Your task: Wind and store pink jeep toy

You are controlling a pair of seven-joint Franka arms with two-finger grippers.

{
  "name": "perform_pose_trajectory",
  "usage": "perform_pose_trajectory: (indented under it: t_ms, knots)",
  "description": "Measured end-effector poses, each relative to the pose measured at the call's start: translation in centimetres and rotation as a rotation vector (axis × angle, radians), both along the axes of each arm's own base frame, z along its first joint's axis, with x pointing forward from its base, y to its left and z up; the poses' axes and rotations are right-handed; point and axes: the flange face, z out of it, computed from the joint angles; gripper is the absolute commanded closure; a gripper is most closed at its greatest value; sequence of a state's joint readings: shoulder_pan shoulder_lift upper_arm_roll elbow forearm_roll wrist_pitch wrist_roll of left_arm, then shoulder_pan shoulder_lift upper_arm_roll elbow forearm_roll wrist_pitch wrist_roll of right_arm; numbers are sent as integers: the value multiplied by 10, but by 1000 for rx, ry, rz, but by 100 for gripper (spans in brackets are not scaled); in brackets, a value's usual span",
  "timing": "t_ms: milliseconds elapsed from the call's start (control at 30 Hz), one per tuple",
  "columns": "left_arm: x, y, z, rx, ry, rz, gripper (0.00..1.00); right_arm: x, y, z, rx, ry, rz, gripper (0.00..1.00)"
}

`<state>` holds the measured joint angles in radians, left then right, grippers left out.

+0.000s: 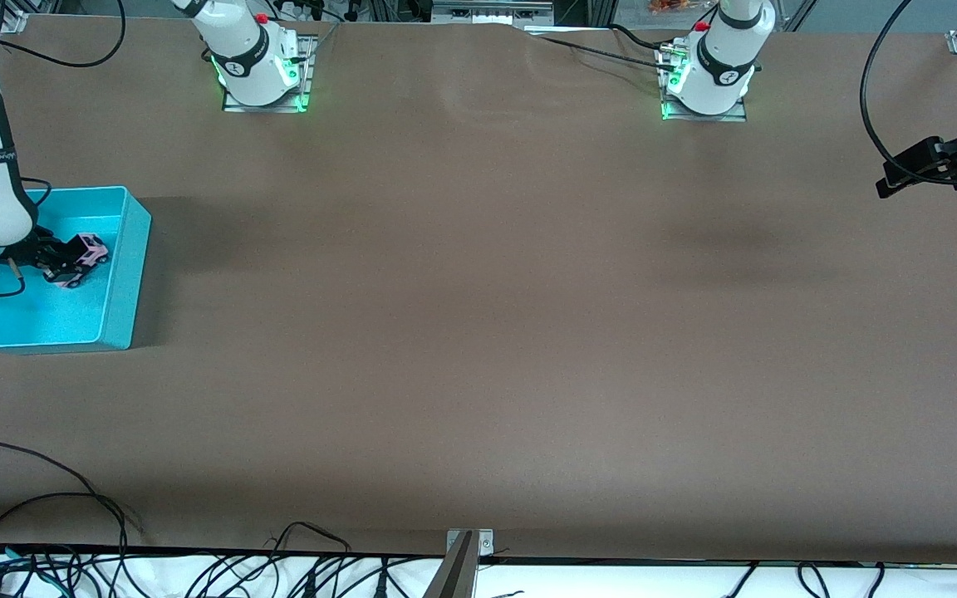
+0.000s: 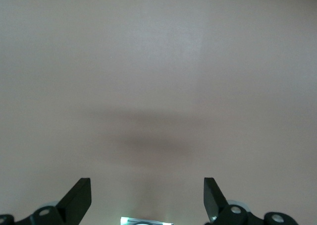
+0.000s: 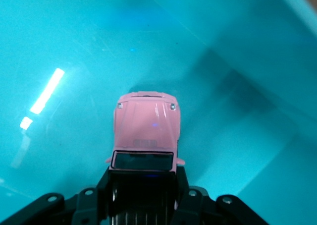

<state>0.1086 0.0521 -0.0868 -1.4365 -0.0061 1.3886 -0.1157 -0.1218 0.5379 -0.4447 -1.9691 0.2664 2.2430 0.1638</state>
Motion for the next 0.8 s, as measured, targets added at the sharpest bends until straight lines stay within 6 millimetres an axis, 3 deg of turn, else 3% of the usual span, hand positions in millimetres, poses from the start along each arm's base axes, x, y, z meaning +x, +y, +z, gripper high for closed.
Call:
perform_pose_trajectory:
  t_ms: [33,100,133,333,500,633,800]
  knots:
    - [0,0,0,0,0,0,0,0,-1,-1,0,-7,-6,60]
    - [0,0,0,0,0,0,0,0,-4,-1,2,-20,-18,15]
    - [0,0,0,0,0,0,0,-1,-5,0,4,-24,-23,0]
    - [0,0,0,0,0,0,0,4,0,0,13,-36,-24,0]
    - [0,0,0,0,0,0,0,16,8,15,32,-42,-5,0]
    - [0,0,0,0,0,0,0,28,16,44,68,-44,14,0]
    - [0,0,0,0,0,0,0,44,20,95,95,-82,40,0]
